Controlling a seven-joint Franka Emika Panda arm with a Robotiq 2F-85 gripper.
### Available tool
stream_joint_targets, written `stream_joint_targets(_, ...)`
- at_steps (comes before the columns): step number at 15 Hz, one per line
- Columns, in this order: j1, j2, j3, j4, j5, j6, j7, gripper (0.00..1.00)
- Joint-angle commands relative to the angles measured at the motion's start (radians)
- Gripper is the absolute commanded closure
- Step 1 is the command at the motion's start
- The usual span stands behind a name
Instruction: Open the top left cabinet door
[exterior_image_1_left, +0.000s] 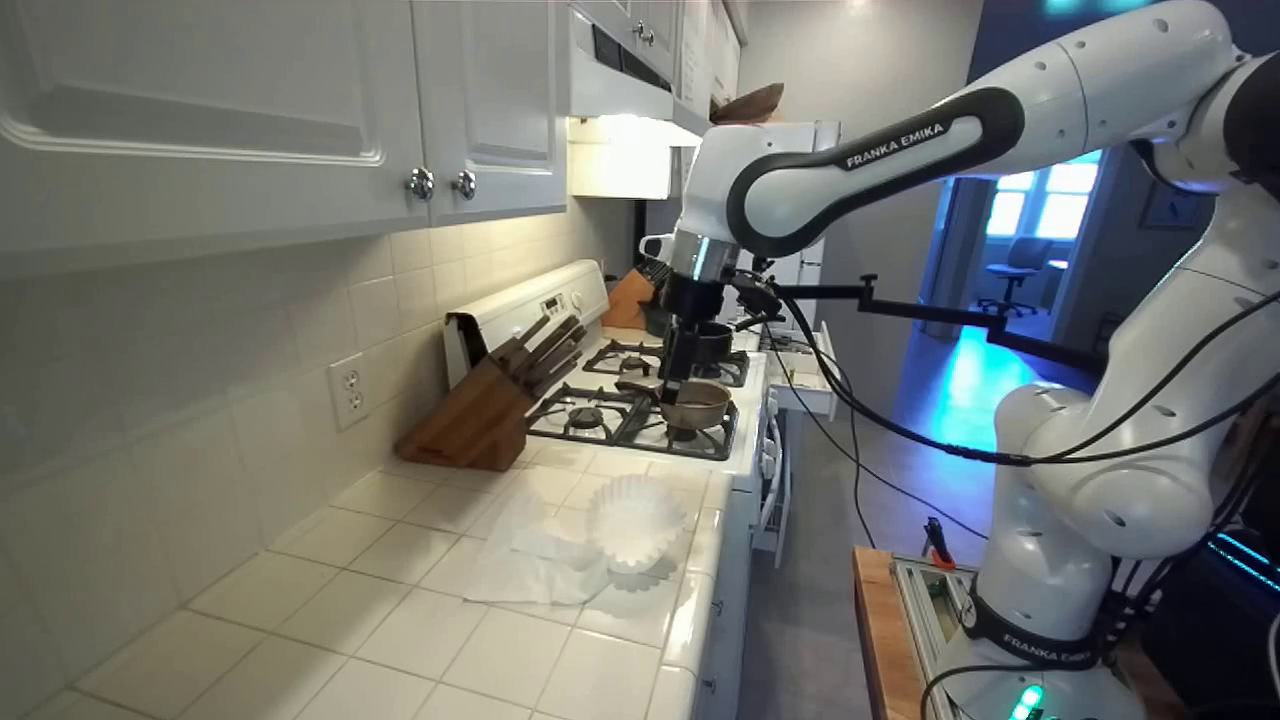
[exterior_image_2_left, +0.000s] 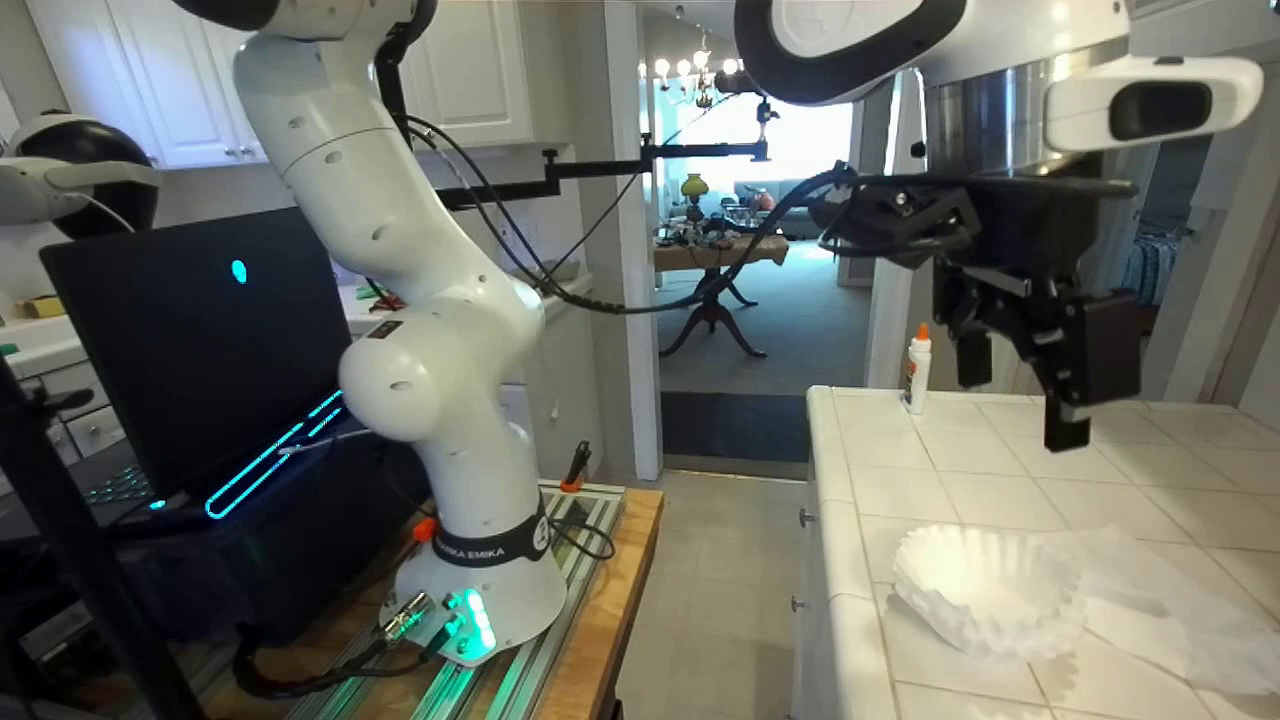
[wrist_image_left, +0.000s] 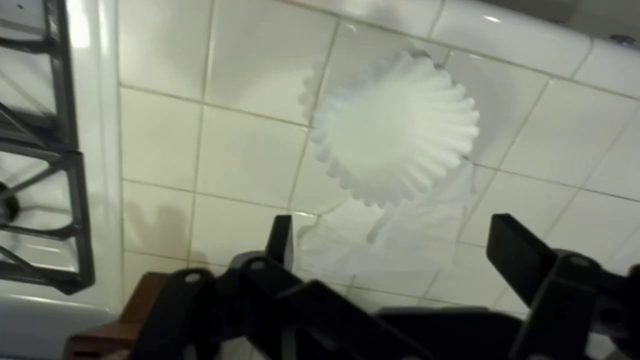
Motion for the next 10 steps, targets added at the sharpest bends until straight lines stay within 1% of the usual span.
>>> stream_joint_targets(1, 0.092, -0.042, 0.048, 0.072, 0.113, -0.022, -0.025, 0.0)
stream_joint_targets(4, 0.151, -0.041, 0.108, 0.178, 0.082, -0.016, -0.058, 0.0)
stream_joint_targets(6, 0.187, -0.022, 0.127, 0.259, 0.073, -0.016, -0.1, 0.0)
stream_joint_targets(10, 0.245, 0.032, 0.123, 0.41, 0.072, -0.02, -0.266, 0.0)
